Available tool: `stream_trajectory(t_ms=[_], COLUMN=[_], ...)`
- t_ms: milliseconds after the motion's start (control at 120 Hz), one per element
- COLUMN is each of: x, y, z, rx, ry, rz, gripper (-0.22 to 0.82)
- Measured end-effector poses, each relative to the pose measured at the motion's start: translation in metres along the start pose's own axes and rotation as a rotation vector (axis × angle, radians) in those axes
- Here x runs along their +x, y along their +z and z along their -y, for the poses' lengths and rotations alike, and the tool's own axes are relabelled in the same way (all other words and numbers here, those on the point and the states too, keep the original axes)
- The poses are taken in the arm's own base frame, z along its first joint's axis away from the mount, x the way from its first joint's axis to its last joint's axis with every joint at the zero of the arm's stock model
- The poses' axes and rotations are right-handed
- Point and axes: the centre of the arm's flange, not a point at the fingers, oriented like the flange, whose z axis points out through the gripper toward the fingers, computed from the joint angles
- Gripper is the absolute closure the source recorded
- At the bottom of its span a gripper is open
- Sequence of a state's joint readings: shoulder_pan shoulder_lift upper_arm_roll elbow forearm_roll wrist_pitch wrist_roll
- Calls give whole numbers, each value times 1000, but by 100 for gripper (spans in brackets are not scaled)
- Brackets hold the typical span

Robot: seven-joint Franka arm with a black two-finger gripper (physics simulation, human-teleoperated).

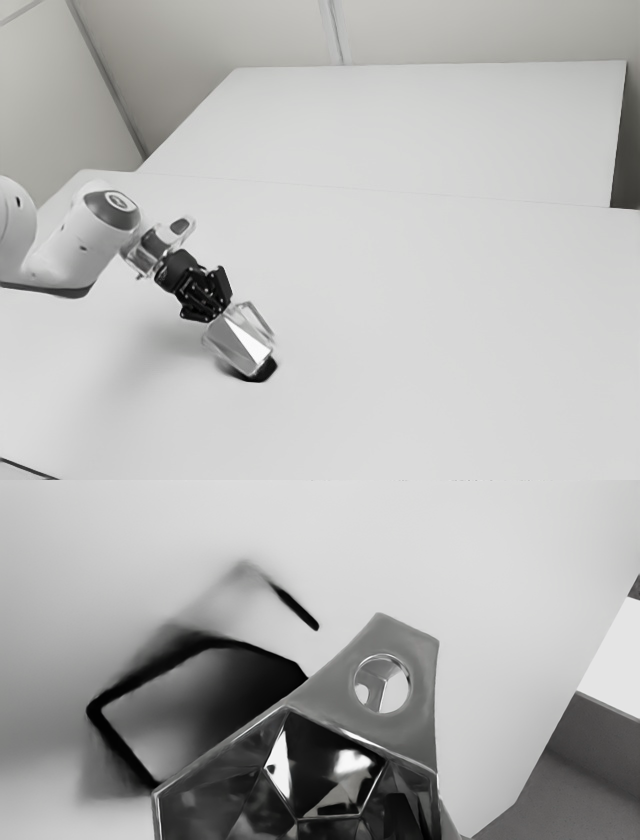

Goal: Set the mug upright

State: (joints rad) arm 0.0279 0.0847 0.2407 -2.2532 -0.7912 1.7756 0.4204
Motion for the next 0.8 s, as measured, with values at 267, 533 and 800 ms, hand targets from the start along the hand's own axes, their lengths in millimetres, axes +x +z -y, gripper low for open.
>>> stream_trajectory(t_ms=[267,533,800], x=[3,9,11], y=[-20,-49,-22], z=[-24,-62,-104], rx=[31,277,618], ry=[46,129,178], rz=[-73,-243,-286], gripper=[79,79,79])
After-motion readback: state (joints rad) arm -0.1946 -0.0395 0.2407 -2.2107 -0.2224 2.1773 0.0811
